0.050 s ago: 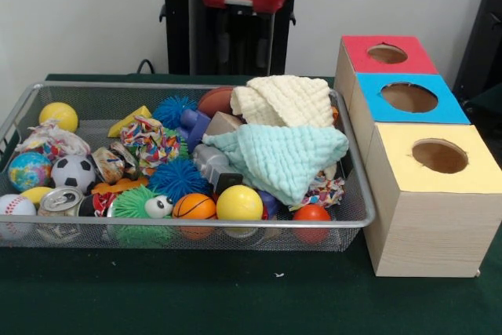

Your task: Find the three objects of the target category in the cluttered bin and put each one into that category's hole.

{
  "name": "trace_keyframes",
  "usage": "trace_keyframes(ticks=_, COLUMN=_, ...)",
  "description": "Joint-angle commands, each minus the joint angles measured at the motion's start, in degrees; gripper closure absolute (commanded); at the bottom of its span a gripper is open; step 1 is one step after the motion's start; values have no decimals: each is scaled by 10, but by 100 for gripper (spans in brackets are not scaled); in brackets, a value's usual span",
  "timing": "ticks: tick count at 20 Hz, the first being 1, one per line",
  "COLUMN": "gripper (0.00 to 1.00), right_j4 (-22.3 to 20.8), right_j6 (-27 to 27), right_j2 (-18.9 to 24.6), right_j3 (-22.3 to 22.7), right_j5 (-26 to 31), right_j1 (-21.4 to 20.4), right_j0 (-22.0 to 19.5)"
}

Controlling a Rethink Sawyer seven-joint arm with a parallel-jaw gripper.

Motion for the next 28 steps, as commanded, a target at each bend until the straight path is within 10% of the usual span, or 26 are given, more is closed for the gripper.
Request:
trace_keyframes(ticks=1, gripper=0, right_j4=-103, right_j6=-117, right_j2=96, right_j3=-3, right_j5=39, right_j1=6, right_j0=-91)
trace_keyframes(ticks=14, gripper=0, right_j4=-285, right_j6=-101, right_j2=123, right_j3=-60, right_j5=19, right_j1=79, right_j0=-203)
trace_keyframes(ticks=28, gripper=0, right_j4=-460, right_j6=12, right_j2=36, right_j3=-104, right_j5=-83, right_j1=168, right_j0=-175)
